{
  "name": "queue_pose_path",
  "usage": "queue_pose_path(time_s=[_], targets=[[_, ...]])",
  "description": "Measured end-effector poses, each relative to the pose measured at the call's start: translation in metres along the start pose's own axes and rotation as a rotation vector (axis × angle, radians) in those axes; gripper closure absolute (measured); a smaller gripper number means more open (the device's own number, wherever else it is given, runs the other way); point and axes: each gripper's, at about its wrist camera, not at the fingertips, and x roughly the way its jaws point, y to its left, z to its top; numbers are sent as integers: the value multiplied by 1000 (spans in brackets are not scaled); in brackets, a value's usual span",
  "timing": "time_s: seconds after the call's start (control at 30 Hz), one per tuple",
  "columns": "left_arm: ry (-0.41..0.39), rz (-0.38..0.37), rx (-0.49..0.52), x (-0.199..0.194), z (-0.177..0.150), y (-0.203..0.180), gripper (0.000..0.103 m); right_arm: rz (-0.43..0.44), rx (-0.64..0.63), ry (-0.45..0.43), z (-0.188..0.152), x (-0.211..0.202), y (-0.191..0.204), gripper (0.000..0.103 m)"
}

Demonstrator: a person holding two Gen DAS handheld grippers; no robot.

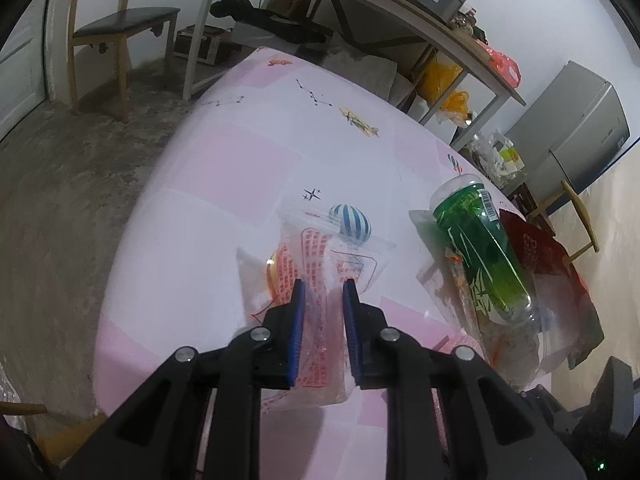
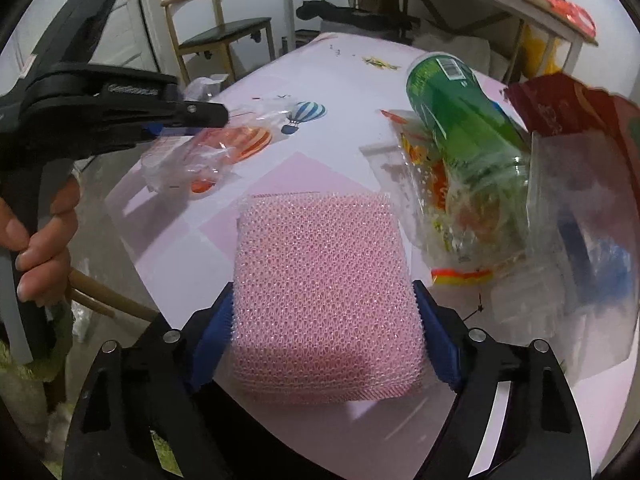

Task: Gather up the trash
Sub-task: 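Carry both items to the blue wastebasket and open both tools to drop them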

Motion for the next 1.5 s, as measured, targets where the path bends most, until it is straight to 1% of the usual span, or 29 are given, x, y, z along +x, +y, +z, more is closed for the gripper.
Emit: queue_pose_path(time_s=[0.13,0.3,0.4,0.5,0.6,0.63,0.7,0.77,0.8,0.87,0.9,0.97,1.0,1.07,1.1,1.17,1.2,1.23,1.27,1.3,1.33,1.37,1.4,1.43,1.5], targets=[[-29,1,-10,-16,-3,0,85,13,-12,-31,-3,-11,0,26],[-76,-1,-25,-46,-8,-6,85,52,-24,-106,-7,-39,1,26],[-107,-25,-36,-64,-12,-14,85,91,-16,-150,-14,-62,-4,27],[-146,-65,-23,-86,-17,-29,85,174,15,-193,-23,-91,-17,27],[-184,-113,25,-108,-20,-54,85,232,32,-250,-35,-121,-32,27],[-193,-148,53,-116,-21,-68,85,235,36,-275,-40,-132,-36,27],[-200,-193,88,-123,-21,-87,85,241,60,-321,-51,-156,-46,27],[-207,-245,149,-128,-22,-119,85,236,100,-363,-63,-173,-61,27],[-208,-268,180,-129,-23,-134,85,223,140,-392,-72,-185,-73,27],[-192,-336,263,-129,-26,-177,85,192,209,-435,-86,-202,-95,27],[-174,-380,306,-127,-27,-200,85,163,250,-459,-94,-211,-106,27],[-133,-449,374,-122,-35,-236,85,65,361,-512,-118,-234,-137,27],[-94,-491,417,-116,-40,-263,85,-4,440,-538,-135,-248,-158,27],[-30,-542,470,-102,-49,-301,85,-89,571,-561,-161,-263,-187,27],[32,-564,502,-88,-56,-328,85,-148,675,-562,-183,-272,-209,27],[128,-590,546,-64,-69,-366,85,-216,806,-546,-214,-275,-235,27],[180,-600,569,-50,-79,-386,85,-254,892,-516,-235,-271,-253,27],[259,-593,599,-28,-93,-413,85,-277,956,-479,-251,-265,-264,27],[317,-584,616,-11,-104,-430,85,-284,1005,-451,-263,-258,-274,27],[396,-565,639,14,-121,-454,85,-269,1087,-411,-283,-244,-290,27],[438,-546,660,28,-134,-469,85,-247,1136,-391,-294,-235,-299,27],[488,-520,683,48,-149,-486,85,-216,1207,-358,-311,-221,-312,27],[538,-501,701,69,-164,-501,85,-197,1248,-340,-320,-211,-317,27],[575,-489,708,82,-174,-510,85,-170,1303,-319,-334,-199,-331,27],[662,-434,708,121,-198,-532,85,-124,1383,-297,-352,-181,-353,27]])
